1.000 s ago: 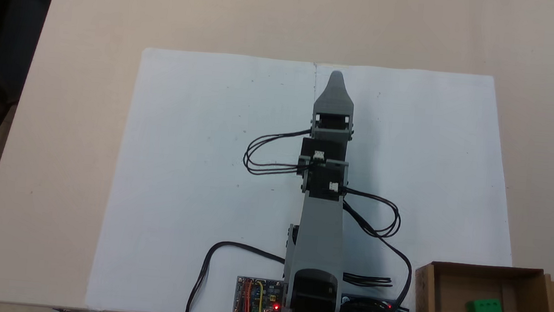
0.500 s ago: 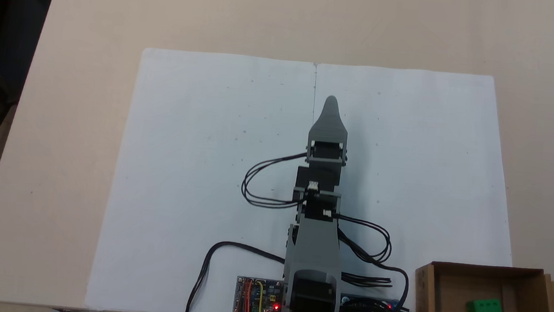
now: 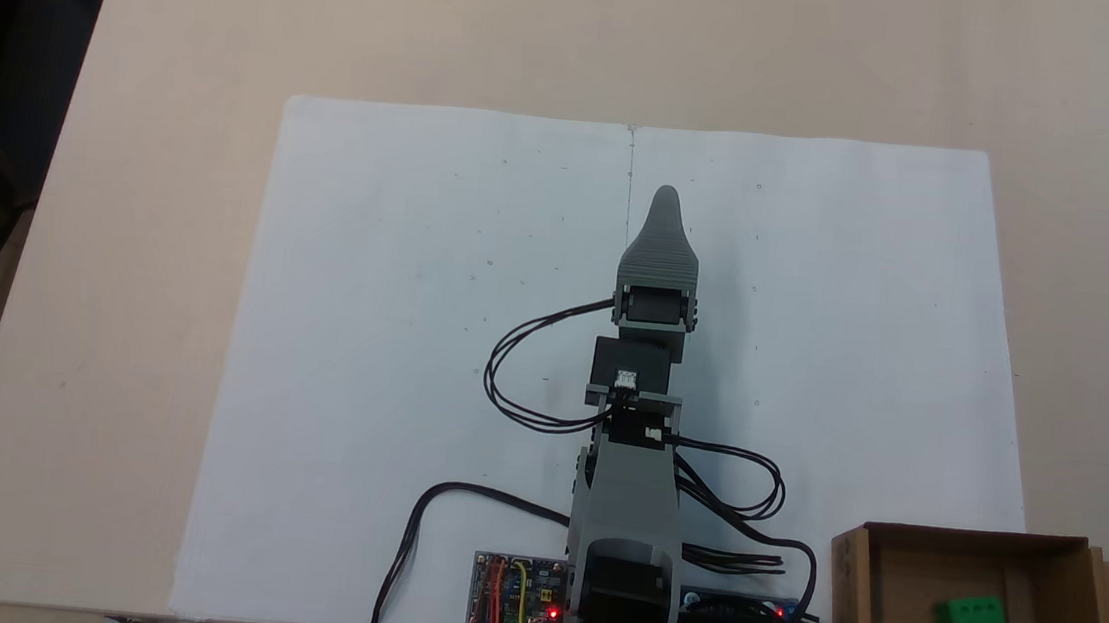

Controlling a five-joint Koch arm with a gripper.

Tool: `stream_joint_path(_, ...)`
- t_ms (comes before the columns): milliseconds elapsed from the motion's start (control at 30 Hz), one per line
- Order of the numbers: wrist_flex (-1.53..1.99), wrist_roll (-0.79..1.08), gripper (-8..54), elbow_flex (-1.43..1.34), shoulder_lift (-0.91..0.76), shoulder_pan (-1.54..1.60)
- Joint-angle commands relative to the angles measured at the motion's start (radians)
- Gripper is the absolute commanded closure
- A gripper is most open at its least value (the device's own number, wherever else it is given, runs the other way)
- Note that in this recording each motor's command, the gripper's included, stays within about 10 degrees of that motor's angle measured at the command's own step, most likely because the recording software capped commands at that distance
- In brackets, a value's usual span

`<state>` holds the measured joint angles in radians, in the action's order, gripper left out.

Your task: Grasp a green dice and put it in the bin.

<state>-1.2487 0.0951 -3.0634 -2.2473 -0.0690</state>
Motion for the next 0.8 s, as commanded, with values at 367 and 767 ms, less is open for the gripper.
stream_joint_path(367, -0.083, -0.029, -0.2, -0.066, -0.103, -0.015)
stream_joint_path(767, -0.083, -0.032, -0.1, -0.066, -0.103, -0.012)
